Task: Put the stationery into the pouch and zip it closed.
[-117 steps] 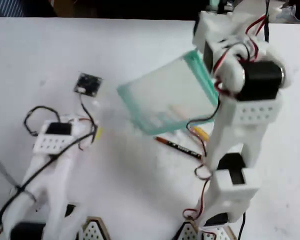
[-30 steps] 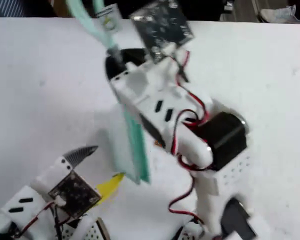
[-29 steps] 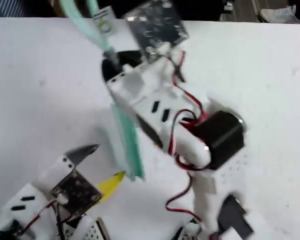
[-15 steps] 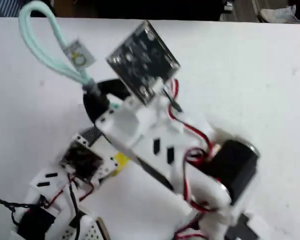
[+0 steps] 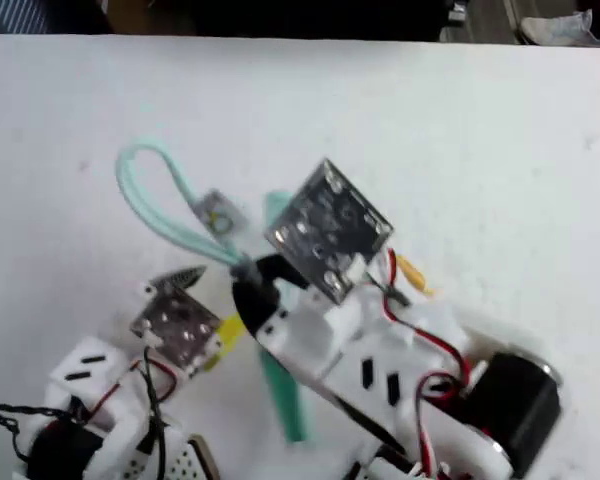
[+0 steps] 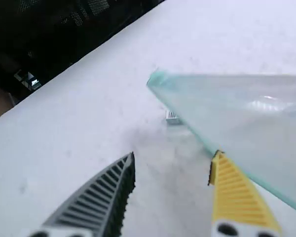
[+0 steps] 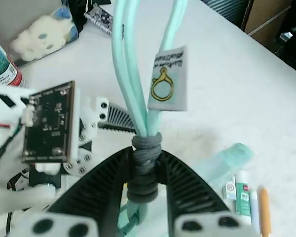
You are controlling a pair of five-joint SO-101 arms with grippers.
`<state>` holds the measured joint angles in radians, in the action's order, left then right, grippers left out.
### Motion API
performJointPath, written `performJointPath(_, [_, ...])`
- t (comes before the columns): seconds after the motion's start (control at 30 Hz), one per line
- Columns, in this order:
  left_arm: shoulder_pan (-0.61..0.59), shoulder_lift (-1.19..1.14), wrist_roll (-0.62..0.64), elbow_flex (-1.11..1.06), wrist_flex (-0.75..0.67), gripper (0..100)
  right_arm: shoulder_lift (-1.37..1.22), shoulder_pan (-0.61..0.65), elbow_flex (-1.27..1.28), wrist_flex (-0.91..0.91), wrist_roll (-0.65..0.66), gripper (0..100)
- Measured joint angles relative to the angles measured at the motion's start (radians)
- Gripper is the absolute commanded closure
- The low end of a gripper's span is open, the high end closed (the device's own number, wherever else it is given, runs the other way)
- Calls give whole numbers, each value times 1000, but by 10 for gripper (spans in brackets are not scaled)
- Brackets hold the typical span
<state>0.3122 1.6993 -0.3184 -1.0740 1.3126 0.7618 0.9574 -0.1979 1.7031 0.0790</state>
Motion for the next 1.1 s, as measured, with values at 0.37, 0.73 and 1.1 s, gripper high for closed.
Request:
performJointPath(0.37, [-5, 2, -221, 204, 160, 744, 186, -3, 78, -9, 0, 981])
performJointPath(0.73, [-3, 2, -206, 146, 175, 744, 15, -229, 78, -295, -2, 981])
performJointPath(1.1, [169, 2, -178, 143, 66, 747, -374, -229, -459, -180, -109, 981])
